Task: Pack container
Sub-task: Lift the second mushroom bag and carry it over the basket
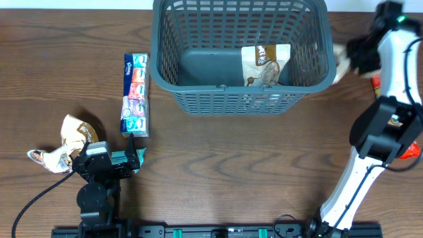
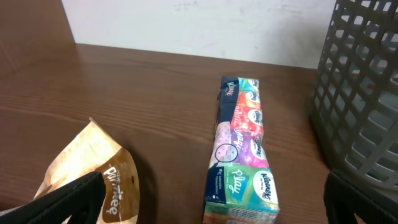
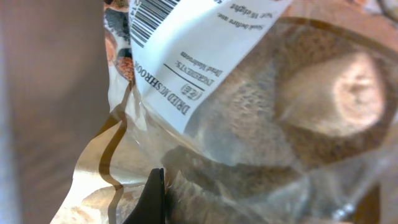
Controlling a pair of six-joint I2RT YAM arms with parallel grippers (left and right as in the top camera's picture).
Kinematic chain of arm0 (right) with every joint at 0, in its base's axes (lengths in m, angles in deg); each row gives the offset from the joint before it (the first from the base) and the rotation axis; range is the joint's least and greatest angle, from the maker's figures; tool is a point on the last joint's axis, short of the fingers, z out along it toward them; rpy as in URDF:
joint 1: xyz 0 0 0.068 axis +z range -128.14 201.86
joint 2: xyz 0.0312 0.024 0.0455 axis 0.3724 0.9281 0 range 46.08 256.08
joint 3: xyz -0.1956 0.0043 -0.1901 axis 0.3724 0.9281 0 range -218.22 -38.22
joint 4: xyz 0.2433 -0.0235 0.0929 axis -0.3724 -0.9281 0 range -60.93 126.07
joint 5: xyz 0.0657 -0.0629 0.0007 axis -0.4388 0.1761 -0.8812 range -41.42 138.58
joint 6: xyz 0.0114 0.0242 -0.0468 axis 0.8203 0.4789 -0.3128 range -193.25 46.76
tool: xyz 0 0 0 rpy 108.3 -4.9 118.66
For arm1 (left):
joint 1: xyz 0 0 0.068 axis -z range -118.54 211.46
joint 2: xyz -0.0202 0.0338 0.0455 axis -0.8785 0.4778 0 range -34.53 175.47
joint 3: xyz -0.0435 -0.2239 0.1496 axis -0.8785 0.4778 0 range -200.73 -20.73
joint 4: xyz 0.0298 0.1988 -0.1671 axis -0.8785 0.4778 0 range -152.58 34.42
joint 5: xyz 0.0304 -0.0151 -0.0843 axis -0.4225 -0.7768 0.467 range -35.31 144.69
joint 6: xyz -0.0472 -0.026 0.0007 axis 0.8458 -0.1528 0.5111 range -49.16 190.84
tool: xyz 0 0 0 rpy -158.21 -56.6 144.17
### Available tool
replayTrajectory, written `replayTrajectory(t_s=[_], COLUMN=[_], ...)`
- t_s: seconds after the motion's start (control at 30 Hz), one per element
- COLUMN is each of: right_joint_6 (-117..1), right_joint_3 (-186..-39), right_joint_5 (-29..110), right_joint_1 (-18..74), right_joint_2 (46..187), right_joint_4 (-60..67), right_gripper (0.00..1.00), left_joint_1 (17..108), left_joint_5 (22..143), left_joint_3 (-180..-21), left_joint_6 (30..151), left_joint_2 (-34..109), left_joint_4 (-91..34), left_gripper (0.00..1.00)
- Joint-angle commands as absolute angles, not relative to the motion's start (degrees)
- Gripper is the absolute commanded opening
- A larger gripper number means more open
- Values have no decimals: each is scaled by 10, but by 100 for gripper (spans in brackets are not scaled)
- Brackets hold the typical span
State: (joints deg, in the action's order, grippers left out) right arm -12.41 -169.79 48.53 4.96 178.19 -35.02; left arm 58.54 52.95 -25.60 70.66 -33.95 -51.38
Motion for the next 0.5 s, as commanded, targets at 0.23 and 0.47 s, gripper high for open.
replayTrajectory(t_s=[0.23, 0.47], right_joint_6=[-285, -505], right_joint_3=[-1914, -1912], right_joint_5=[344, 281], right_joint_1=[81, 226], right_joint_2=[1576, 1541], right_joint_4=[-345, -364], right_gripper=[2, 1], left_joint_1=[583, 583], left_joint_5=[527, 527], left_joint_3=[-246, -246], left_joint_6=[707, 707], left_joint_2=[-343, -343], left_joint_4=[-499, -499], left_gripper=[98, 98])
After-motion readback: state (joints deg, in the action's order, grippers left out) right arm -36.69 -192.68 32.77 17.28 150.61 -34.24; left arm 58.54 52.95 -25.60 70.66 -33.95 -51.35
